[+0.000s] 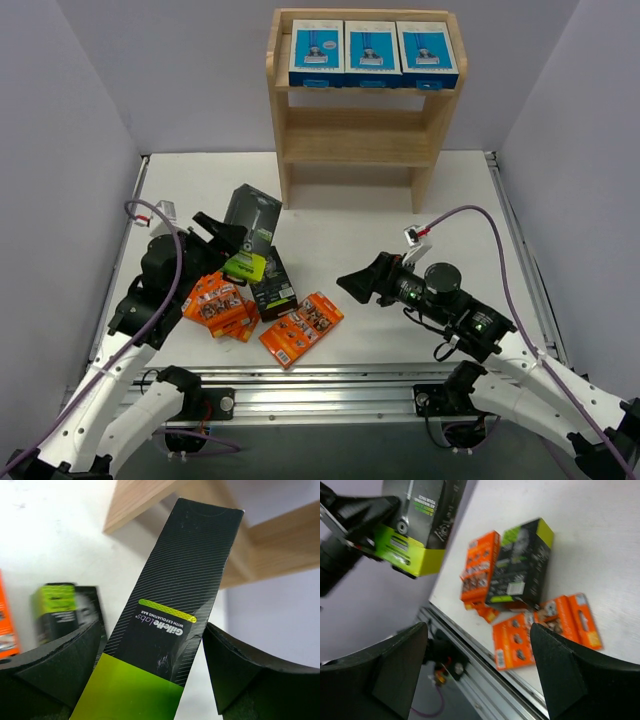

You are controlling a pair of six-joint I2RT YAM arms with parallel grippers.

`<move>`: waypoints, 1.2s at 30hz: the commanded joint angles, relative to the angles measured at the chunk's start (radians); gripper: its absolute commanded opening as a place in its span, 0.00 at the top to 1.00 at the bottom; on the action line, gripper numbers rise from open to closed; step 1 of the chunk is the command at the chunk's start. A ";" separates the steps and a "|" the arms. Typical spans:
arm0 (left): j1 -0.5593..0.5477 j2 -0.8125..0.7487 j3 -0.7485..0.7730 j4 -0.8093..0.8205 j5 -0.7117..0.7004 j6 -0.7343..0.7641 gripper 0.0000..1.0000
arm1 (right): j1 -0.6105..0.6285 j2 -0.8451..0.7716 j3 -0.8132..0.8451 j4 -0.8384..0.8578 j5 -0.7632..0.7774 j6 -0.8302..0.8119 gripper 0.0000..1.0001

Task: Place and organize the shaving razors onto the shelf
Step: Pass the shaving razor from the left arm to the right

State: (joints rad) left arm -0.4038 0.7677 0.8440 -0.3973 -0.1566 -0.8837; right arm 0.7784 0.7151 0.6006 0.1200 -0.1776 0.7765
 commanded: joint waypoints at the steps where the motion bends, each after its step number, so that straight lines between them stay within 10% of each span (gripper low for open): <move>1: 0.005 -0.062 -0.064 0.410 -0.069 -0.328 0.98 | 0.038 0.001 -0.033 0.313 0.097 0.200 0.21; 15: -0.049 -0.042 -0.319 0.920 -0.196 -0.718 0.98 | 0.397 0.300 0.042 0.681 0.565 0.349 0.18; 36: -0.245 -0.080 -0.264 0.833 -0.304 -0.824 0.98 | 0.449 0.610 0.246 0.822 0.652 0.265 0.01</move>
State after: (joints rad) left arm -0.6331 0.7181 0.4980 0.3328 -0.4332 -1.6482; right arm 1.2137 1.3083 0.7986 0.8719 0.4309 1.0706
